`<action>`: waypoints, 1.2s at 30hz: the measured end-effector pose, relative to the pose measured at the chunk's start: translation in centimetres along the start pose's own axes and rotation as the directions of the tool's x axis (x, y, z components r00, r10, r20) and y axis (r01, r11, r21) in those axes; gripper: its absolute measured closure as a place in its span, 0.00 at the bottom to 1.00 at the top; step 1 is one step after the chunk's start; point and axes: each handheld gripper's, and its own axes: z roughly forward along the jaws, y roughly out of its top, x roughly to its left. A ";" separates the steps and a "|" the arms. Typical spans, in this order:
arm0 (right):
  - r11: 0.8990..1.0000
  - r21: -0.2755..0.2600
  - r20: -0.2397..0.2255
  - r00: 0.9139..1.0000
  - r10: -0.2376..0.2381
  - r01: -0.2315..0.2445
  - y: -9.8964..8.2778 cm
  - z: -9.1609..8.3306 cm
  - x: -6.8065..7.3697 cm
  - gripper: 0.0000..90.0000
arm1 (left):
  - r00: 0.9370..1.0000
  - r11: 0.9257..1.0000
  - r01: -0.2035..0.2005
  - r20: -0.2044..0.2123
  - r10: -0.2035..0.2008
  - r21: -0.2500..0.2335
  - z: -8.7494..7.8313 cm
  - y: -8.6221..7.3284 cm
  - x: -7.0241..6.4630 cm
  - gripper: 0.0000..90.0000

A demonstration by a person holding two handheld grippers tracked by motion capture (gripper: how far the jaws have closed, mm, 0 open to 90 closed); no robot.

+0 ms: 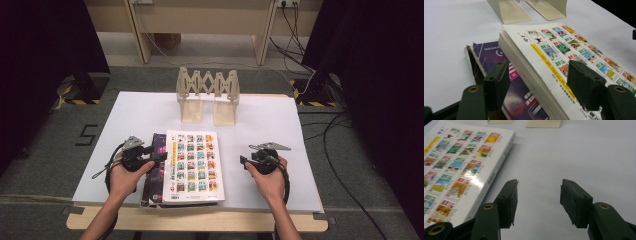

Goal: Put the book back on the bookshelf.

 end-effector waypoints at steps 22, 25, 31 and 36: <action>0.988 0.156 -0.174 0.985 0.013 0.015 2.0 4.8 5.6 0.52 | 0.995 0.987 0.095 -0.029 -0.092 0.127 3.2 -0.3 -0.4 0.38; 0.981 0.195 -0.182 0.983 0.024 0.012 1.8 5.6 5.7 0.51 | 0.995 0.985 0.104 -0.018 -0.102 0.135 3.6 -0.3 -0.3 0.38; 0.973 0.225 -0.219 0.971 0.094 -0.044 1.8 6.2 5.6 0.47 | 0.987 0.976 0.159 -0.008 -0.159 0.152 4.1 -0.3 -0.6 0.39; 0.974 0.217 -0.209 0.972 0.108 -0.061 1.6 6.2 5.8 0.46 | 0.979 0.969 0.204 -0.036 -0.201 0.137 3.4 -0.1 -0.8 0.51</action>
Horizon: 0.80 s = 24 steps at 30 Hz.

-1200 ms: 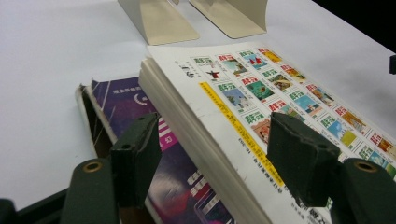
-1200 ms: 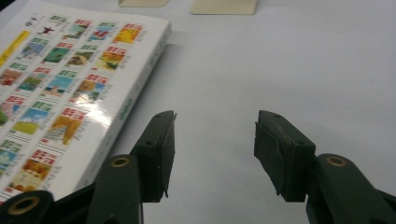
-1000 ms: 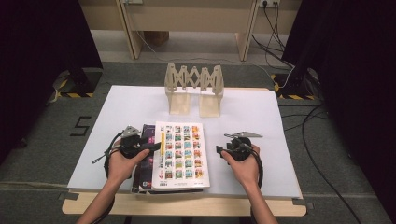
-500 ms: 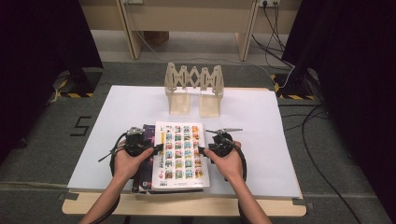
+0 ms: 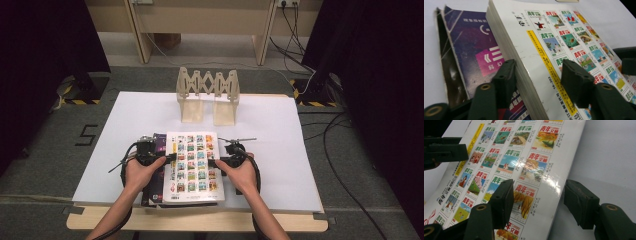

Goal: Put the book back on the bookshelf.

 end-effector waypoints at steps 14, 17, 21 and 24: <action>0.999 -0.007 0.017 0.999 0.033 -0.033 -0.2 0.0 0.3 0.45 | 0.981 0.992 0.099 0.161 -0.111 0.077 -1.4 -1.9 -1.4 0.68; 1.000 0.006 -0.007 1.000 0.026 -0.026 0.2 -0.1 -0.1 0.48 | 0.972 0.991 0.112 0.197 -0.125 0.078 -1.6 -1.8 -0.8 0.78; 0.997 0.004 -0.047 0.996 0.072 -0.072 1.2 -0.2 -1.1 0.48 | 0.966 0.990 0.092 0.230 -0.115 0.108 -1.9 -1.5 -0.2 0.82; 0.996 0.006 -0.033 0.995 0.093 -0.093 2.8 -0.2 -2.1 0.48 | 0.965 0.990 0.068 0.245 -0.098 0.125 -2.0 -1.5 0.2 0.82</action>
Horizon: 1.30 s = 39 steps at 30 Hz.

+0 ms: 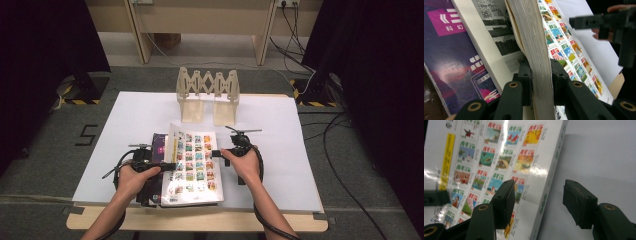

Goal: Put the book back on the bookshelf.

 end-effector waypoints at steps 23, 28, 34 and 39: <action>0.999 0.033 0.042 0.999 0.017 -0.019 4.1 3.5 -0.2 0.48 | 0.999 0.998 -0.041 0.030 0.040 0.043 -0.5 -0.8 0.0 0.82; 0.999 0.034 0.035 0.999 0.024 -0.025 4.3 3.8 -0.3 0.48 | 0.999 0.998 -0.033 0.040 0.031 0.053 -0.3 -0.7 0.2 0.82; 0.999 0.031 0.043 0.999 0.009 -0.010 4.3 4.2 0.1 0.46 | 0.999 0.997 -0.041 0.039 0.039 0.063 -0.3 -0.6 0.3 0.82; 0.999 0.036 0.018 0.999 0.035 -0.036 4.6 4.7 -0.2 0.44 | 0.998 0.996 -0.053 0.035 0.051 0.073 -0.3 -0.4 0.2 0.81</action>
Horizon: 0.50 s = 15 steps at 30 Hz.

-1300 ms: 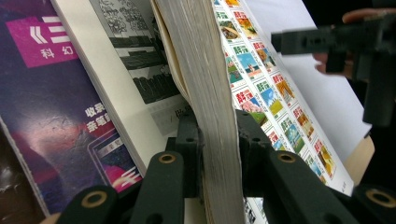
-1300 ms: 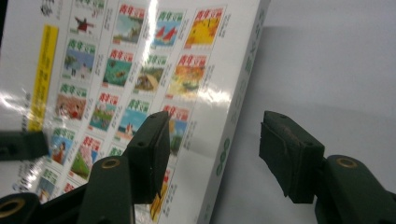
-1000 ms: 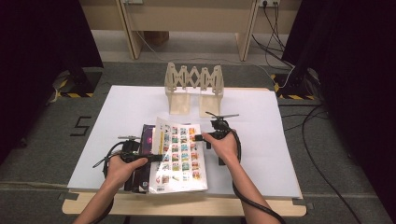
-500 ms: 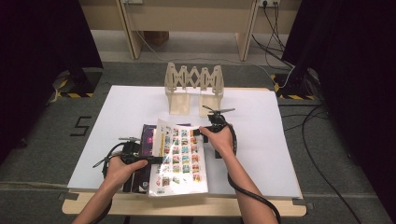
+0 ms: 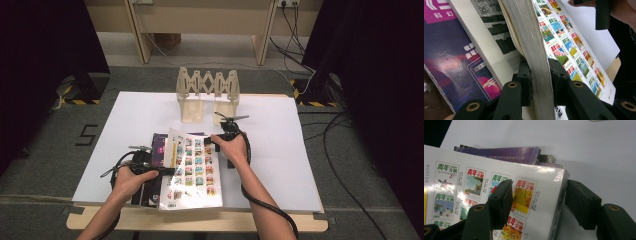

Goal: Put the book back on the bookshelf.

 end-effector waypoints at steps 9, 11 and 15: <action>0.998 0.010 -0.056 0.997 0.057 -0.056 0.2 0.5 -0.5 0.48 | 0.998 1.000 -0.015 -0.062 0.015 -0.001 -0.1 0.3 0.2 0.65; 0.998 0.019 -0.045 0.998 0.054 -0.054 0.4 0.2 -0.3 0.52 | 0.995 1.000 -0.018 -0.097 0.016 -0.024 -0.3 0.4 0.4 0.61; 0.999 0.036 -0.025 0.999 0.041 -0.040 0.8 -0.3 0.1 0.59 | 0.976 0.993 -0.085 -0.206 0.067 -0.083 -1.1 1.0 0.7 0.55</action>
